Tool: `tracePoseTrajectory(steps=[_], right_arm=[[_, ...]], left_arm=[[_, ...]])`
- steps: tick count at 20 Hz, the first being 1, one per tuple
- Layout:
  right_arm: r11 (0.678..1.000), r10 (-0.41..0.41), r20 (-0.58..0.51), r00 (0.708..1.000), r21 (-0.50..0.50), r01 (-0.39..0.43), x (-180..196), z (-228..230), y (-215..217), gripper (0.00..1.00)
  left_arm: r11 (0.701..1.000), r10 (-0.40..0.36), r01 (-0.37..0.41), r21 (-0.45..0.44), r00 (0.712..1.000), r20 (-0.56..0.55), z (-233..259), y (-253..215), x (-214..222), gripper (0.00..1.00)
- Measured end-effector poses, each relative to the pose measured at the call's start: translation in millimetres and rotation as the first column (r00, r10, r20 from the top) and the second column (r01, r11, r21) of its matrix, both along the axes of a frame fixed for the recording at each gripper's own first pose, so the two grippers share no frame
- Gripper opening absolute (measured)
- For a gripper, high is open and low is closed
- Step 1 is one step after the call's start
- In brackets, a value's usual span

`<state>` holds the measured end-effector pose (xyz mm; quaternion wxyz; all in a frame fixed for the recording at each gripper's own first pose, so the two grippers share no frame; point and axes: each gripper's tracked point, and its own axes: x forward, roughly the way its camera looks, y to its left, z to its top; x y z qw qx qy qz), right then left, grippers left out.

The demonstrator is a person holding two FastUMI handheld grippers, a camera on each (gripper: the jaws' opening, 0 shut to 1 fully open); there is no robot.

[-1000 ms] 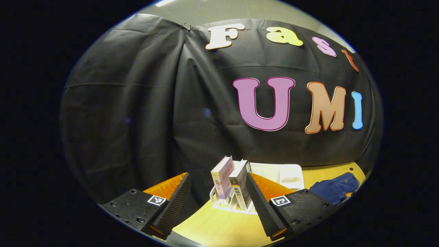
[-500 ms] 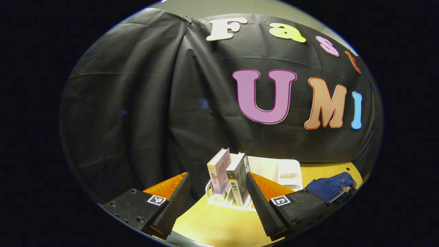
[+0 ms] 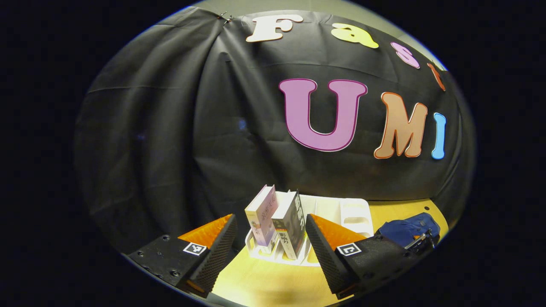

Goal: Open the schoolbag, grab two books from the bookshelf and put them into the schoolbag.

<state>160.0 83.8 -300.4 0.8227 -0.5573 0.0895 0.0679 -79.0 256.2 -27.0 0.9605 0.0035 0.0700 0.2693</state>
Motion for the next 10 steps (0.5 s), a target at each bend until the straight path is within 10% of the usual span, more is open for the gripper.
tracePoseTrajectory(steps=[10], right_arm=[[0.995, -0.043, -0.064, 0.997, 0.092, 0.049, 2.8, 19.3, -5.6, 0.10]], left_arm=[[0.961, -0.242, 0.212, -0.178, 0.955, -0.170, -12.7, 26.5, 90.2, 0.95]])
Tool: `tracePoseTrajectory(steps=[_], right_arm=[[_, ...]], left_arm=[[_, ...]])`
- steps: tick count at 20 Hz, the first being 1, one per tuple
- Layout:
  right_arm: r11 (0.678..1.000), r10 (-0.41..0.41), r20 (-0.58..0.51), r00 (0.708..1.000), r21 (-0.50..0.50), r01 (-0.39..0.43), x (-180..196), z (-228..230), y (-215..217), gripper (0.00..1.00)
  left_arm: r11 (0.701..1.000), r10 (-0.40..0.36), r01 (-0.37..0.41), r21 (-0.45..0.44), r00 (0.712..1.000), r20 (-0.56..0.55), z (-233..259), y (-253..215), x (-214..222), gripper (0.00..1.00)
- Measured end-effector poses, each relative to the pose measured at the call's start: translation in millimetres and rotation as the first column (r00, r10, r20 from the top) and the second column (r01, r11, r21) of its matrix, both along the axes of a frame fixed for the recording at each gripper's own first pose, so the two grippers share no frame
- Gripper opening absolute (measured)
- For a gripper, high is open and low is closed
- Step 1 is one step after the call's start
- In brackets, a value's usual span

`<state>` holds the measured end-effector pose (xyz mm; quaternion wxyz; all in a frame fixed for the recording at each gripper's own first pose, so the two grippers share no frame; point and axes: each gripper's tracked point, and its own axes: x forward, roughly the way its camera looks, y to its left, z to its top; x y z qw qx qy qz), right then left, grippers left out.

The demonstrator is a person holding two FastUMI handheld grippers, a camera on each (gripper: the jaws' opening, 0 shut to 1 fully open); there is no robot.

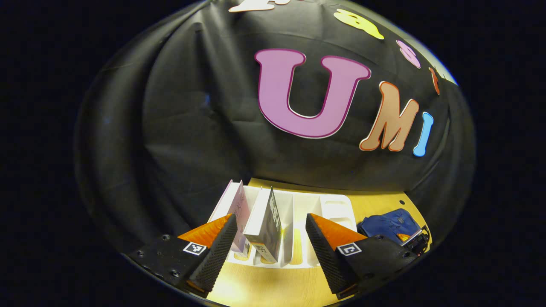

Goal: Open the schoolbag, grab two books from the bookshelf and put them into the schoolbag.

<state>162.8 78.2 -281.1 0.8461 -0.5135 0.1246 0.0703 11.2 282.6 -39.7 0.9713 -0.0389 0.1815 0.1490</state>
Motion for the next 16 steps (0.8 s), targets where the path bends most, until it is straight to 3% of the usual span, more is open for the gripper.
tracePoseTrajectory(steps=[4, 8, 13, 16], right_arm=[[0.999, -0.033, 0.024, 0.999, 0.023, 0.032, 3.0, 19.6, -5.7, 0.13], [0.996, -0.073, 0.037, 0.997, 0.062, 0.070, 3.7, 39.1, -13.9, 0.10], [0.989, -0.112, 0.040, 0.993, 0.105, 0.108, -0.4, 53.9, -20.9, 0.10], [0.986, -0.126, 0.033, 0.991, 0.113, 0.122, -5.3, 56.8, -26.1, 0.10]], left_arm=[[0.999, -0.044, 0.044, -0.002, 0.988, -0.150, -22.3, 14.0, 21.4, 0.94], [0.998, -0.054, 0.047, -0.034, 0.961, -0.273, -47.2, 27.0, 41.8, 0.93], [0.997, -0.080, 0.064, -0.052, 0.893, -0.444, -83.4, 39.1, 54.7, 0.93], [0.994, -0.112, 0.098, -0.054, 0.863, -0.492, -87.1, 41.6, 60.8, 0.90]])
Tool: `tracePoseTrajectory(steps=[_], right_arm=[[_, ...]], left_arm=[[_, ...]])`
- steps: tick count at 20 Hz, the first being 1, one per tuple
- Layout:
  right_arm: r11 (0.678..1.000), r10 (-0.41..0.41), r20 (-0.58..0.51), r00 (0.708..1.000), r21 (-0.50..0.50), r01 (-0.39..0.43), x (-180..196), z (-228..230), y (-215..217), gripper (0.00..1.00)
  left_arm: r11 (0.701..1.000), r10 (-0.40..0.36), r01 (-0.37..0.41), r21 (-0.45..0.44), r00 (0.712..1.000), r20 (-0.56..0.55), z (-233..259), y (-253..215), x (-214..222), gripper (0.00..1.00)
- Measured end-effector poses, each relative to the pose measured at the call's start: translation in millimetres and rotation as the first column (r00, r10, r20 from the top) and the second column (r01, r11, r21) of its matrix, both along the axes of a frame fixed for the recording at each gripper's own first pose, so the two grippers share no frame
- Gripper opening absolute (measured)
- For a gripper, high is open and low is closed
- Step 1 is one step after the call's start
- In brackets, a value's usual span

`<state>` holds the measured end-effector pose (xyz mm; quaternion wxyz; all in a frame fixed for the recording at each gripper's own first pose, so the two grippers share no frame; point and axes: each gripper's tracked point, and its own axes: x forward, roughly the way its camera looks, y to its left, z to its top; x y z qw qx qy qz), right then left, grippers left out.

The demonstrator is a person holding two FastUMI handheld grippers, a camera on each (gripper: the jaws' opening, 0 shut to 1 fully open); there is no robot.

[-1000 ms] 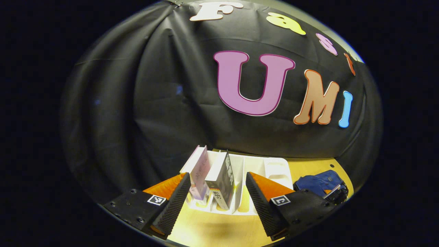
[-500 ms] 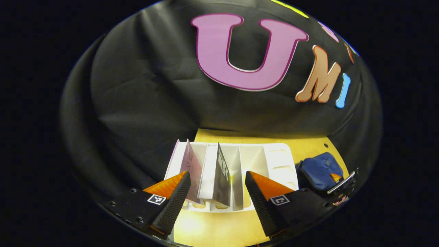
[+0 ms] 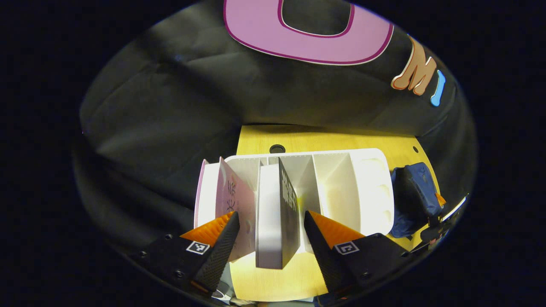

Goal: Open the schoolbag, grab two books from the bookshelf and put them into the schoolbag.

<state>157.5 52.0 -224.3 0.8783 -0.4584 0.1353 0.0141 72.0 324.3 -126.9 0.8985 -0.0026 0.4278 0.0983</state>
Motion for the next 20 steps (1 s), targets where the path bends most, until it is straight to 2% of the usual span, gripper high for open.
tracePoseTrajectory(steps=[4, 6, 7, 8, 10, 11, 13, 14, 15, 16, 17, 20], right_arm=[[1.000, -0.018, -0.001, 1.000, 0.022, 0.018, -4.7, 8.9, -7.3, 0.10], [0.999, -0.022, -0.007, 1.000, 0.030, 0.022, -3.5, 13.3, -10.1, 0.10], [0.999, -0.025, -0.009, 1.000, 0.039, 0.025, -2.2, 15.7, -11.1, 0.10], [0.998, -0.031, -0.013, 0.999, 0.052, 0.031, -2.1, 17.1, -13.3, 0.10], [0.996, -0.045, -0.019, 0.999, 0.078, 0.046, -3.2, 18.8, -16.0, 0.10], [0.995, -0.049, -0.020, 0.999, 0.084, 0.051, -3.8, 19.9, -15.8, 0.10], [0.995, -0.048, -0.021, 0.999, 0.082, 0.050, -3.3, 21.2, -15.9, 0.10], [0.996, -0.046, -0.021, 0.999, 0.080, 0.048, -2.0, 21.3, -16.8, 0.10], [0.996, -0.044, -0.021, 0.999, 0.080, 0.046, -2.3, 21.4, -16.5, 0.10], [0.996, -0.043, -0.022, 0.999, 0.079, 0.044, -2.7, 21.4, -16.9, 0.10], [0.996, -0.043, -0.021, 0.999, 0.081, 0.044, -2.1, 20.7, -17.0, 0.10], [0.995, -0.043, -0.022, 0.999, 0.090, 0.045, -1.5, 21.2, -17.1, 0.10]], left_arm=[[0.999, -0.046, 0.044, -0.021, 0.993, -0.108, -16.0, -1.1, 6.4, 0.85], [0.998, -0.044, 0.036, -0.047, 0.984, -0.170, -28.1, -5.3, 8.7, 0.82], [0.999, -0.035, 0.027, -0.047, 0.980, -0.197, -34.3, -3.0, 8.1, 0.72], [0.999, -0.027, 0.017, -0.050, 0.976, -0.216, -39.4, -0.8, 10.0, 0.69], [0.996, -0.014, -0.008, -0.090, 0.971, -0.238, -51.5, -6.1, 12.9, 0.58], [0.993, -0.014, -0.015, -0.116, 0.970, -0.244, -54.2, -14.0, 15.3, 0.48], [0.988, -0.022, -0.021, -0.151, 0.962, -0.273, -62.1, -23.7, 16.5, 0.41], [0.987, -0.025, -0.022, -0.161, 0.958, -0.285, -66.3, -26.7, 18.1, 0.43], [0.986, -0.021, -0.028, -0.164, 0.956, -0.292, -69.6, -29.3, 20.8, 0.40], [0.986, -0.013, -0.038, -0.162, 0.953, -0.303, -74.0, -29.3, 23.3, 0.44], [0.986, -0.011, -0.042, -0.161, 0.950, -0.313, -73.0, -29.6, 23.7, 0.41], [0.987, 0.001, -0.056, -0.152, 0.940, -0.341, -78.9, -25.9, 22.8, 0.40]])
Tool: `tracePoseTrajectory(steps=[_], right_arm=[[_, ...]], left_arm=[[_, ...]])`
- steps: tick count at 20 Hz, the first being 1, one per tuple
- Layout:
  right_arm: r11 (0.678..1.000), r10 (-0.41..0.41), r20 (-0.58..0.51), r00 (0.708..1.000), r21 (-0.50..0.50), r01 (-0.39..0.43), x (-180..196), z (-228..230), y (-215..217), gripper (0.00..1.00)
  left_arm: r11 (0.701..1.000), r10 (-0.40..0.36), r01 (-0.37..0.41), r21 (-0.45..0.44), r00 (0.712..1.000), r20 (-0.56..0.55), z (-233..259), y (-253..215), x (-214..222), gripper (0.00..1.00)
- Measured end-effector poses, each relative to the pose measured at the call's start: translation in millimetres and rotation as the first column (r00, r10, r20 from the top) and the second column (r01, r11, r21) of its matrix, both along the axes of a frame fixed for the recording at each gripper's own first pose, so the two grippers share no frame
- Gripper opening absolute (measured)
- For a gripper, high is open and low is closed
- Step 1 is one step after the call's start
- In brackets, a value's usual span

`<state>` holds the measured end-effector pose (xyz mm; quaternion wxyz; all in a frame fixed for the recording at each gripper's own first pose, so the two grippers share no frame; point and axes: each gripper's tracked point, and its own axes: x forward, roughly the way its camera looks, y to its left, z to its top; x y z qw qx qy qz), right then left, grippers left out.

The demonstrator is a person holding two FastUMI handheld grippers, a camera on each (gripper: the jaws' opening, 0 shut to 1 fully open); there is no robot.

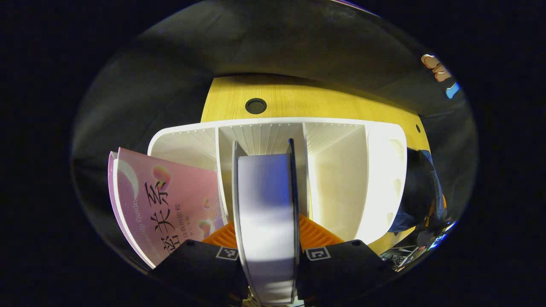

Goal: Open the schoolbag, grab two books from the bookshelf and put them into the schoolbag.

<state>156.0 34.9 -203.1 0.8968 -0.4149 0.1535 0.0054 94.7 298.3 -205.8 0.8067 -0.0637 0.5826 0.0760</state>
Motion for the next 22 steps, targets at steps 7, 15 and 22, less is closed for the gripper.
tracePoseTrajectory(steps=[7, 15, 22], right_arm=[[1.000, 0.005, -0.002, 1.000, 0.003, -0.005, 0.0, 0.7, 0.1, 0.10], [1.000, -0.002, 0.002, 1.000, 0.020, 0.002, 0.8, 1.6, 0.0, 0.10], [1.000, 0.009, 0.000, 1.000, 0.017, -0.009, -0.7, 2.6, -0.2, 0.10]], left_arm=[[0.998, 0.062, -0.062, 0.008, 0.997, -0.053, 0.1, 1.7, -12.0, 0.41], [0.996, 0.062, -0.062, 0.063, 0.998, 0.000, 66.7, -10.2, -41.6, 0.41], [0.993, 0.108, -0.110, 0.046, 0.993, 0.044, 121.5, -31.0, -78.2, 0.41]])
